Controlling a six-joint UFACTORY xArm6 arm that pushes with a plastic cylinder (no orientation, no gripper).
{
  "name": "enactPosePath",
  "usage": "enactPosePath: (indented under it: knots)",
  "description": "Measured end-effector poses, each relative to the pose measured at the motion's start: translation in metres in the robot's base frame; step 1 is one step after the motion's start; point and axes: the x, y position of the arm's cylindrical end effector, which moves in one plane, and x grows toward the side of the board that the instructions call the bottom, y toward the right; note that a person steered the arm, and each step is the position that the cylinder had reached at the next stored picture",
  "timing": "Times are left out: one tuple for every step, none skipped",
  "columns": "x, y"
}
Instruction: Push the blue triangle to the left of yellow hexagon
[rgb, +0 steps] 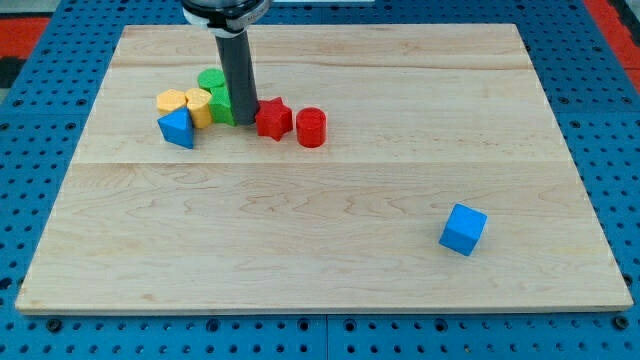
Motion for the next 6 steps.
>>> enactPosePath:
  knots:
    - [0.031,-0.01]
    - [0.055,-0.026]
    - [0.047,-0.027]
    - [0.056,-0.077]
    - [0.06,-0.11]
    - [0.036,-0.112]
